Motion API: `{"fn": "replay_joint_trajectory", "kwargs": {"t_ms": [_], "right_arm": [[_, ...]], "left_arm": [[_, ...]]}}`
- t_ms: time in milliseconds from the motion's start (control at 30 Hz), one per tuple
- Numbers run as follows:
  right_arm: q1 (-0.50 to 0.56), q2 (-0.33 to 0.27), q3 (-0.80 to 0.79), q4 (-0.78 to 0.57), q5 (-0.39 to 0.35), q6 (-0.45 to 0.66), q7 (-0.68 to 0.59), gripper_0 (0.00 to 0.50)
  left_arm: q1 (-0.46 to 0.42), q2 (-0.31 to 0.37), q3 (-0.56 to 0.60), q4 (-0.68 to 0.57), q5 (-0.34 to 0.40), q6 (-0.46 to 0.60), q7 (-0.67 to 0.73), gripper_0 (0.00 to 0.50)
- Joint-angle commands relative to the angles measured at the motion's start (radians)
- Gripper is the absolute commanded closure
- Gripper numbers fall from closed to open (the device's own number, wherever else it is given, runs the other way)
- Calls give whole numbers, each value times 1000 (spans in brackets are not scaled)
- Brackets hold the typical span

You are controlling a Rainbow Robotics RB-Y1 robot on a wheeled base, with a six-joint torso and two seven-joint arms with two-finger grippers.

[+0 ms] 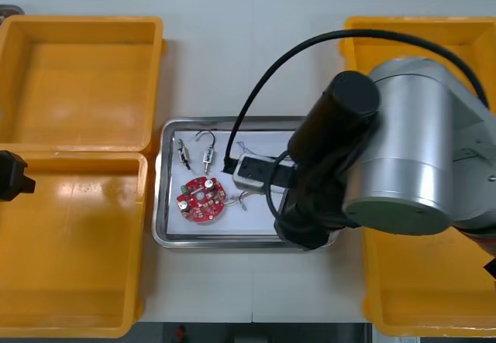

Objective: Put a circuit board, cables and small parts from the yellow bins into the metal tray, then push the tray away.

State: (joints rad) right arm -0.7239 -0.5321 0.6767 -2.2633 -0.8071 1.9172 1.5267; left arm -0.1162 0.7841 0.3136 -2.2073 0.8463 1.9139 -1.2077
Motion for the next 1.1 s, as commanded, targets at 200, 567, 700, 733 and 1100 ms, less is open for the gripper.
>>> {"fn": "replay_joint_trajectory", "kwargs": {"t_ms": [200, 567, 700, 733, 1100], "right_arm": [[-86, 99, 168, 142, 69, -84, 118, 0], [-100, 144, 351, 231, 181, -211, 124, 0], [-101, 146, 399, 249, 213, -237, 124, 0], [-103, 146, 412, 255, 224, -245, 124, 0], [-103, 164, 483, 307, 289, -302, 124, 0]], "left_arm": [[18, 41, 27, -29, 23, 6, -12, 0], [18, 41, 27, -29, 23, 6, -12, 0], [18, 41, 27, -29, 23, 6, -12, 0], [18, 41, 27, -29, 23, 6, -12, 0], [18, 41, 27, -29, 23, 6, -12, 0]]}}
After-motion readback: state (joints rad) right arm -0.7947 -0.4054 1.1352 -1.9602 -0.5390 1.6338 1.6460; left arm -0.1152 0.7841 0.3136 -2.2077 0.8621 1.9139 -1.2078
